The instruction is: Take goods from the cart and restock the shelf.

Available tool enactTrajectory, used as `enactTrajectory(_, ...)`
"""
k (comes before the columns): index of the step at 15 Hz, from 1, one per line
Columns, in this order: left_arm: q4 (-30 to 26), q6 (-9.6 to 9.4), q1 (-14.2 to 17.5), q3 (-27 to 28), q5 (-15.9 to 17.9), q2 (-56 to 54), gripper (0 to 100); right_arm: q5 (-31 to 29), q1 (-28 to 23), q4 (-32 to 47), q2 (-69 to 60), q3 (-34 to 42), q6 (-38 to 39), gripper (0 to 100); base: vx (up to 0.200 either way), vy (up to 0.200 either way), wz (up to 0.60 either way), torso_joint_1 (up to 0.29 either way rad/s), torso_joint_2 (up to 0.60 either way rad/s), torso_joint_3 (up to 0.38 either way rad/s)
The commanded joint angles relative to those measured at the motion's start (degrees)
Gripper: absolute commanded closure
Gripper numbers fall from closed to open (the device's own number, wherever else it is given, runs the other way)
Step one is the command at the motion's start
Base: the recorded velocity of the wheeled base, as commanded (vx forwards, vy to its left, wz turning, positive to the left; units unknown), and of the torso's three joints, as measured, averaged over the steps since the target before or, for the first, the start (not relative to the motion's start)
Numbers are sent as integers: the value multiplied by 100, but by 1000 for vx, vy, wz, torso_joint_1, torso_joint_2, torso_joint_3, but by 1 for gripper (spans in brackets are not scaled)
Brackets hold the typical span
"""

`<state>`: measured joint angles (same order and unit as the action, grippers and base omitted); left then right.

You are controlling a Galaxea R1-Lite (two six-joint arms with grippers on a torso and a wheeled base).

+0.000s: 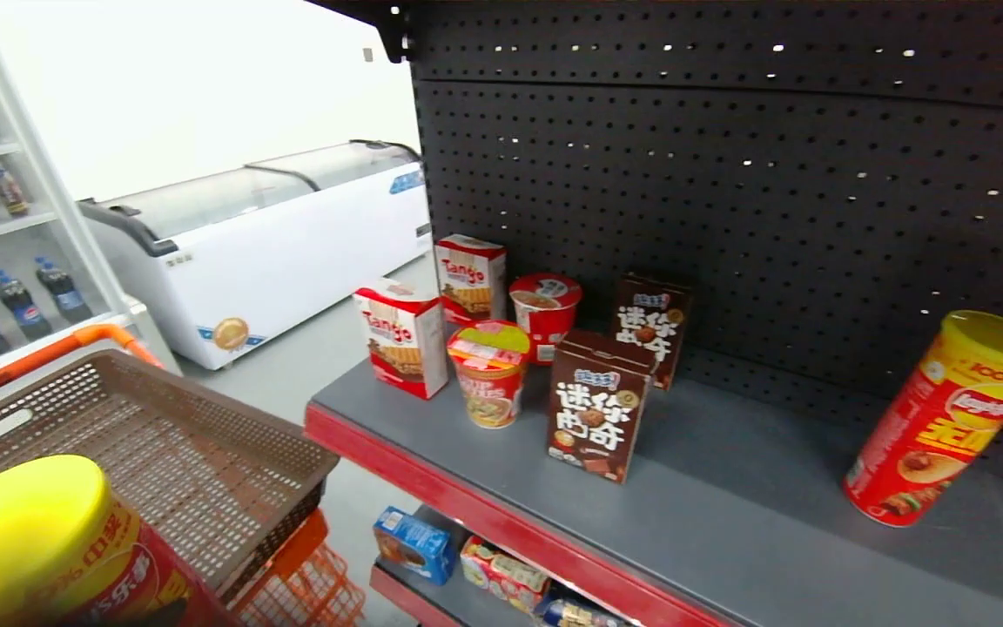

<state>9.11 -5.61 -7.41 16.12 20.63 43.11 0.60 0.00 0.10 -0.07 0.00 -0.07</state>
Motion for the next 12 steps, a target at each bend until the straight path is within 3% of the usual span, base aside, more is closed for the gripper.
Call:
enactTrajectory(1,3,7,-6,-12,3,22,100,2,0,-1,7,0,-1,0,0,0,-600,2,2,2)
enactTrajectory(11,3,16,-6,6,3,22,100,2,0,-1,7,0,-1,0,0,0,-600,3,3,2)
enactTrajectory(12,3,16,-6,14,3,22,100,2,0,-1,7,0,-1,0,0,0,0,0,0,0)
